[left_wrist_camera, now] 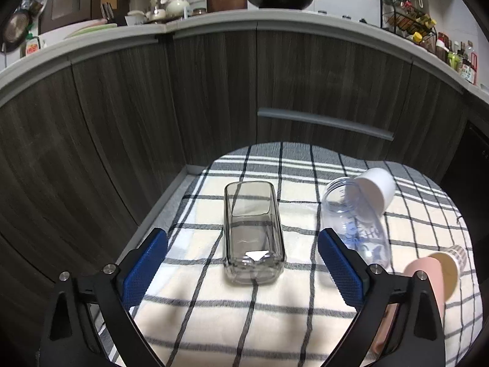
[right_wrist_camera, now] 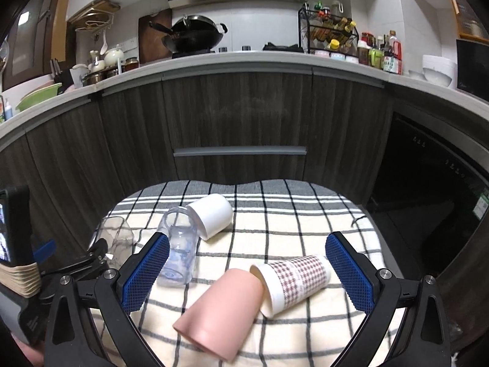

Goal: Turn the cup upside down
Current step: 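Reach the left tool to the clear glass tumbler and close on it, then lift the glass tumbler off the cloth with the left tool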

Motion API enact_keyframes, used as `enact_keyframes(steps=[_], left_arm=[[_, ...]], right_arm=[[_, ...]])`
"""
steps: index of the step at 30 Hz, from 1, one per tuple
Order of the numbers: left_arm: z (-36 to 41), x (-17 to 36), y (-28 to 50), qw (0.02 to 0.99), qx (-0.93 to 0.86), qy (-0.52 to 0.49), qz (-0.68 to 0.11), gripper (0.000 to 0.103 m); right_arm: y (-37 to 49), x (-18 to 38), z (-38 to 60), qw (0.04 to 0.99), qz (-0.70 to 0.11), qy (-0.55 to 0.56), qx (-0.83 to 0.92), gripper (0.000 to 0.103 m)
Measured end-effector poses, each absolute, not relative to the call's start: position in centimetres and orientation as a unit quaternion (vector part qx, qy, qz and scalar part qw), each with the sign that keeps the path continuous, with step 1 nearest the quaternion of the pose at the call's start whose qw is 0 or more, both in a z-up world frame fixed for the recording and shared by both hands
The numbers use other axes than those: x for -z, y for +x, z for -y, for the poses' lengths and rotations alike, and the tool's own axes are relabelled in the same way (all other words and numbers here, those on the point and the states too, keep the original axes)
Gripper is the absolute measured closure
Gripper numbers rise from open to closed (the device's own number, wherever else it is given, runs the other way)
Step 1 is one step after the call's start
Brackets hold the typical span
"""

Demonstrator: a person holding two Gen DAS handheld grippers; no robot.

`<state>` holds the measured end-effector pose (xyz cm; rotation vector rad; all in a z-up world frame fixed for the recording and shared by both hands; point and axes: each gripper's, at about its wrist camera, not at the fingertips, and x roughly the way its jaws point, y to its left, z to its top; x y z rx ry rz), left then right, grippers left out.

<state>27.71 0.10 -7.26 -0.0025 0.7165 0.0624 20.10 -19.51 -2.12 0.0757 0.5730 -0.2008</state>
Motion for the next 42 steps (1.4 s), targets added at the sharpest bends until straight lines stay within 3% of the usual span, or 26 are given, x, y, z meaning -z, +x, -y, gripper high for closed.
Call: enact_keyframes(steps=[11, 14, 20, 33, 42], left_arm=[[0.5, 10.9, 31.3, 0.923, -0.027, 0.016, -0.384, 0.007], [0.5, 11.4, 31.8, 0.921, -0.029, 0.016, -0.389, 0.016], [0.5, 12.5, 32.4, 0.912, -0.025, 0.009, -0.409, 0.044], [0.1, 11.7, 30.5, 0.915, -0.022, 0.015, -0.402, 0.045], [-0.3, 8.8, 24.1, 0.914, 0.0, 0.02, -0.406, 0.045]], right_arm=[[22.8, 5.1, 20.6, 0.938, -0.325, 0.077, 0.091, 0.001], [23.2, 5.8, 20.8, 0.935, -0.333, 0.084, 0.091, 0.001], [24.0, 7.1, 21.4, 0.926, -0.353, 0.105, 0.088, 0.001], [23.3, 7.0, 20.7, 0.925, -0.357, 0.095, 0.089, 0.0], [20.0, 4.9, 20.2, 0.931, -0.348, 0.072, 0.086, 0.001]])
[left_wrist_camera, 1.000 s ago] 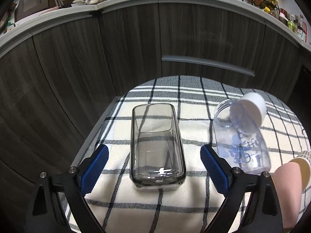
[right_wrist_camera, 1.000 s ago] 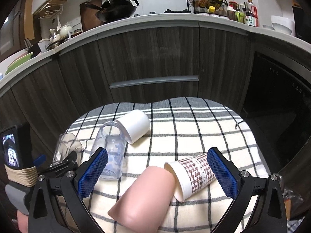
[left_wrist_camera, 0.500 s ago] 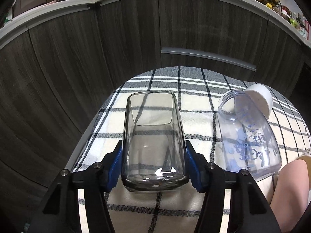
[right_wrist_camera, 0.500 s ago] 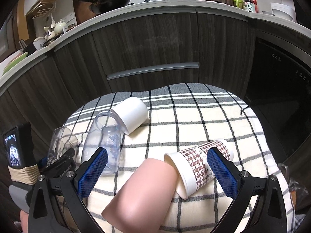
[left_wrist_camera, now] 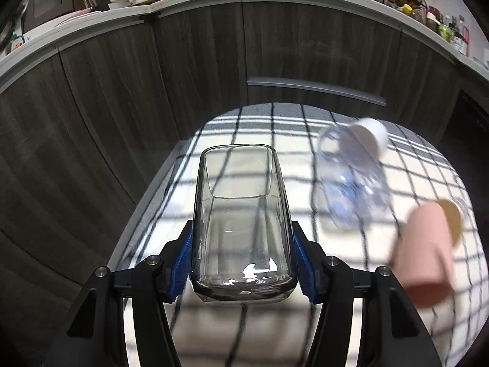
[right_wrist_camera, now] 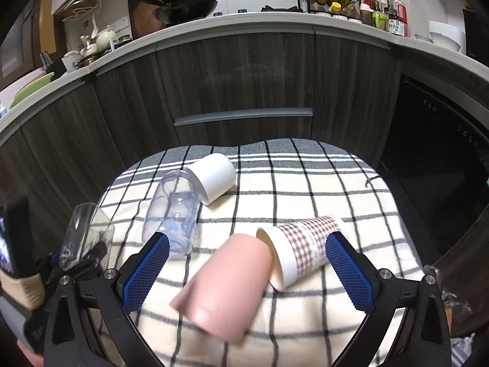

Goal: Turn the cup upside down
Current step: 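Lift the glass tumbler off the cloth with the left tool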

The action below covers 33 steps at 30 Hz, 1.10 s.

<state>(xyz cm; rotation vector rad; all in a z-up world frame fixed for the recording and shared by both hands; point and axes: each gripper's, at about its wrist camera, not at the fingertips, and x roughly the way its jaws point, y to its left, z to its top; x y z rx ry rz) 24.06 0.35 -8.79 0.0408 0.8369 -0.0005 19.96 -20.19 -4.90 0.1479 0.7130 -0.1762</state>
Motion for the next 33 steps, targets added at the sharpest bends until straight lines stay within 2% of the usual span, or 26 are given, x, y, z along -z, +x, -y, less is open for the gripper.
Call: enact_keyframes(steps=[8, 15, 23, 33], left_arm=[[0.9, 7.0, 16.1, 0.905, 0.033, 0.014, -0.425, 0.045], [4.1, 7.3, 10.8, 0.904, 0.063, 0.017, -0.421, 0.045], [9.3, 8.5, 8.1, 0.901, 0.103, 0.04, -0.42, 0.045], [11.2, 10.8, 7.7, 0.891, 0.111, 0.054, -0.436, 0.045]], right_arm=[[13.3, 3.2, 21.4, 0.928, -0.353, 0.073, 0.097, 0.001], [6.9, 3.9, 23.6, 0.916, -0.376, 0.074, 0.123, 0.001], [2.7, 3.9, 26.1, 0.907, -0.384, 0.064, 0.161, 0.001], [2.2, 5.2, 27.3, 0.898, -0.399, 0.073, 0.17, 0.001]])
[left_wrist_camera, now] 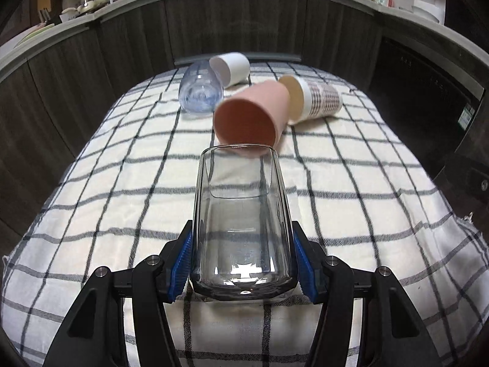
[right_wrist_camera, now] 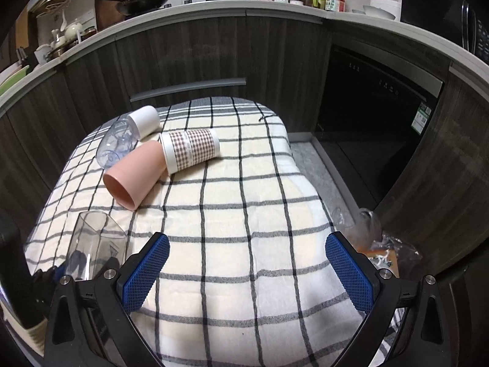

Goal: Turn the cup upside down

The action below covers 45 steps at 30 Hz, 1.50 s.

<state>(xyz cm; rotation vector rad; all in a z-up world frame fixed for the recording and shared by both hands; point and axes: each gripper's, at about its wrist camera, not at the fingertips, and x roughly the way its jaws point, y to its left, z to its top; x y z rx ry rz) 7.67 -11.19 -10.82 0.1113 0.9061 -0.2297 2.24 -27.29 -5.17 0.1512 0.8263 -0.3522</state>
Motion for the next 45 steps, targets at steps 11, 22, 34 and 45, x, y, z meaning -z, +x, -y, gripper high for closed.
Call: enact_keyframes(steps=[11, 22, 34, 45], left_arm=[[11.0, 9.6, 6.0, 0.902, 0.107, 0.089, -0.408, 0.018], [7.1, 5.8, 4.1, 0.911, 0.104, 0.081, -0.39, 0.014], [-5.0, 3.5, 3.5, 0.931, -0.031, -0.002, -0.364, 0.012], [-9.8, 5.7, 4.1, 0.914, -0.075, -0.082, -0.391, 0.012]], right_arm=[[2.4, 5.4, 26.9, 0.896, -0.406, 0.072, 0.167, 0.001], [1.6, 2.7, 24.1, 0.912, -0.379, 0.058, 0.147, 0.001], [2.7, 2.1, 17.0, 0.928, -0.351, 0.085, 0.096, 0.001], [3.4, 9.3, 11.2, 0.924, -0.368, 0.054, 0.088, 0.014]])
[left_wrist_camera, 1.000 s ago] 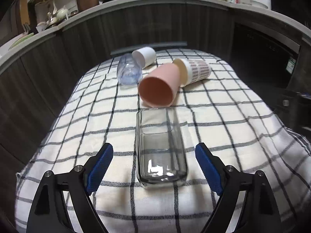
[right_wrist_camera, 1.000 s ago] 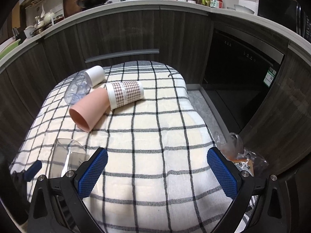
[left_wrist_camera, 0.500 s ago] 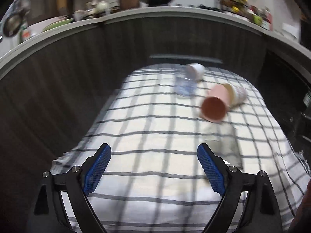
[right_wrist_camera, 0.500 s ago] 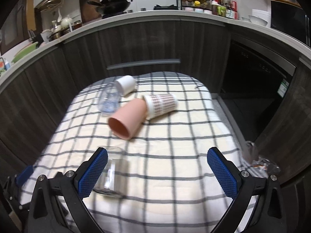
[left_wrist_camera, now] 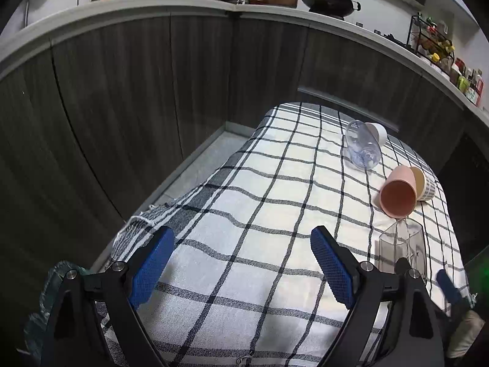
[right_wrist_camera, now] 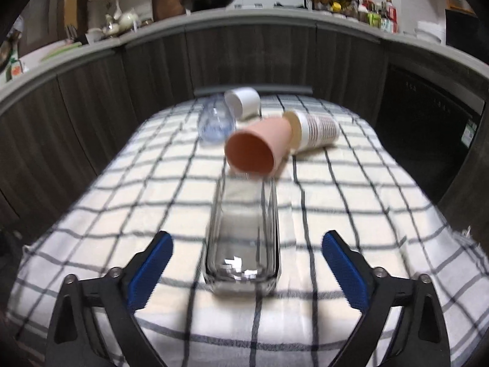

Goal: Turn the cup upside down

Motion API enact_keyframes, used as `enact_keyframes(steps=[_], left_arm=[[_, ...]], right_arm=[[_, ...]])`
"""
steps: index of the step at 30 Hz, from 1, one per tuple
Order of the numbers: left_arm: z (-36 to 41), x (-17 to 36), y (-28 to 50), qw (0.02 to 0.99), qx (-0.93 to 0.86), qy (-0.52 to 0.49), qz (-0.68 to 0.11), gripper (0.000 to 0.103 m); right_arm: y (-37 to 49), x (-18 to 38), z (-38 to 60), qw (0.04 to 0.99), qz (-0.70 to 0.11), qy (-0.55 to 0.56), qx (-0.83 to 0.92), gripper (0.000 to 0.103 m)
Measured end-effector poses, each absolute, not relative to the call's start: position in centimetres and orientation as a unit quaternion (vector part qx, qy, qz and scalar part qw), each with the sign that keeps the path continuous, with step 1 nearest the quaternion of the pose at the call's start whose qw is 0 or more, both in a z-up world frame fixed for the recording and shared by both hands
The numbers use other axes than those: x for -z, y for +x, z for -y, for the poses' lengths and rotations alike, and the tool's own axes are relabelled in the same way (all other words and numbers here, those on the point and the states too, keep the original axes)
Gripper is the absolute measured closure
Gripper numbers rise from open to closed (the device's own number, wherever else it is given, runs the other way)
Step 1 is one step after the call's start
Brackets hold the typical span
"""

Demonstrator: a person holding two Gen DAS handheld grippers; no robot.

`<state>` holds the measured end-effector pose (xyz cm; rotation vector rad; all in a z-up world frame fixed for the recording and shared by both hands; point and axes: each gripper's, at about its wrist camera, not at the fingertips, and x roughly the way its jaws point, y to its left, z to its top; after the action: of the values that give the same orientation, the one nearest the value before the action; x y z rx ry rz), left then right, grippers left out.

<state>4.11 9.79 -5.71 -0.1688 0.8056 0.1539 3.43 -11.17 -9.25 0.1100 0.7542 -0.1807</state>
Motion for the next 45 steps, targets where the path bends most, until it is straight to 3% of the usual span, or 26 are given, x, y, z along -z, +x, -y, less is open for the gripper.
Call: enact_keyframes(steps=[3, 8, 14, 24, 38, 45], left_arm=[[-9.4, 6.0, 4.2, 0.912, -0.068, -0.081, -0.397, 0.012], [-9.2, 6.2, 4.5, 0.911, -0.06, -0.081, -0.4, 0.012], [-9.3, 6.6, 4.8, 0.907, -0.061, -0.088, -0.408, 0.012], [-8.6, 5.6, 4.4, 0.911, -0.036, -0.09, -0.4, 0.012], [-6.2, 0.5, 6.5, 0.905, 0.02, -0.149, -0.398, 0.009], [-5.7, -0.4, 9.1, 0.906, 0.014, -0.163, -0.391, 0.009]], right_arm=[[3.7, 10.2, 10.9, 0.921, -0.375, 0.046, 0.096, 0.024], [3.5, 11.1, 9.9, 0.922, -0.377, 0.03, 0.084, 0.026], [4.4, 12.0, 10.2, 0.918, -0.384, 0.037, 0.09, 0.044], [4.8, 10.0, 12.0, 0.909, -0.407, 0.037, 0.082, 0.045], [10.6, 4.2, 13.8, 0.748, -0.663, -0.022, -0.017, 0.045], [13.8, 5.8, 14.2, 0.635, -0.771, -0.034, -0.036, 0.045]])
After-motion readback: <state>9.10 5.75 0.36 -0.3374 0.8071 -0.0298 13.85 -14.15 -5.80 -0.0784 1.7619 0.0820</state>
